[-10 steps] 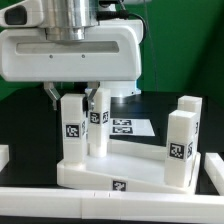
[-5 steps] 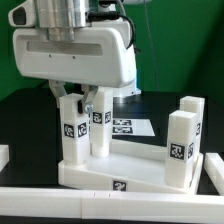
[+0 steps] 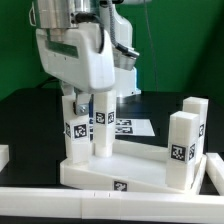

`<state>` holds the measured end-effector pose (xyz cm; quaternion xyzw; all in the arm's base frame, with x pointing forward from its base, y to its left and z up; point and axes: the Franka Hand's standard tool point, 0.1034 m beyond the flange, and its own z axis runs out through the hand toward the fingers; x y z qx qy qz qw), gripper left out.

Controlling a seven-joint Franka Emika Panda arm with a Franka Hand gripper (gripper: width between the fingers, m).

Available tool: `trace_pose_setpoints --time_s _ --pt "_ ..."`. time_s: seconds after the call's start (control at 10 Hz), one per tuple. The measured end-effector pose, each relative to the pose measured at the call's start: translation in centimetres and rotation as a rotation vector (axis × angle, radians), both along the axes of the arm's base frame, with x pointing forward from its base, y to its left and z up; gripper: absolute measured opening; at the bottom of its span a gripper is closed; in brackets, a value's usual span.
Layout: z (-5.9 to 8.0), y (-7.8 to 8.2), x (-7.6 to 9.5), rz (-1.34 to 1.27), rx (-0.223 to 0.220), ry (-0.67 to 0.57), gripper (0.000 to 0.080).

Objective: Assemble desk

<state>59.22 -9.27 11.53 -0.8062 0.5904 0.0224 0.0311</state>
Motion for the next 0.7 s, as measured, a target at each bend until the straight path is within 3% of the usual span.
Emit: trace_pose_setpoints --time_s 0.3,0.4,0.5,0.7 --pt "-0.03 0.36 0.18 -0.195 0.000 0.014 0.0290" --pt "-0.05 0.41 0.18 -0.241 0.000 0.018 0.0367" --pt "-0.06 0.41 0.17 -0.225 0.000 0.017 0.0367" --pt "-0.20 0.45 0.03 -0.173 0.000 0.021 0.0618"
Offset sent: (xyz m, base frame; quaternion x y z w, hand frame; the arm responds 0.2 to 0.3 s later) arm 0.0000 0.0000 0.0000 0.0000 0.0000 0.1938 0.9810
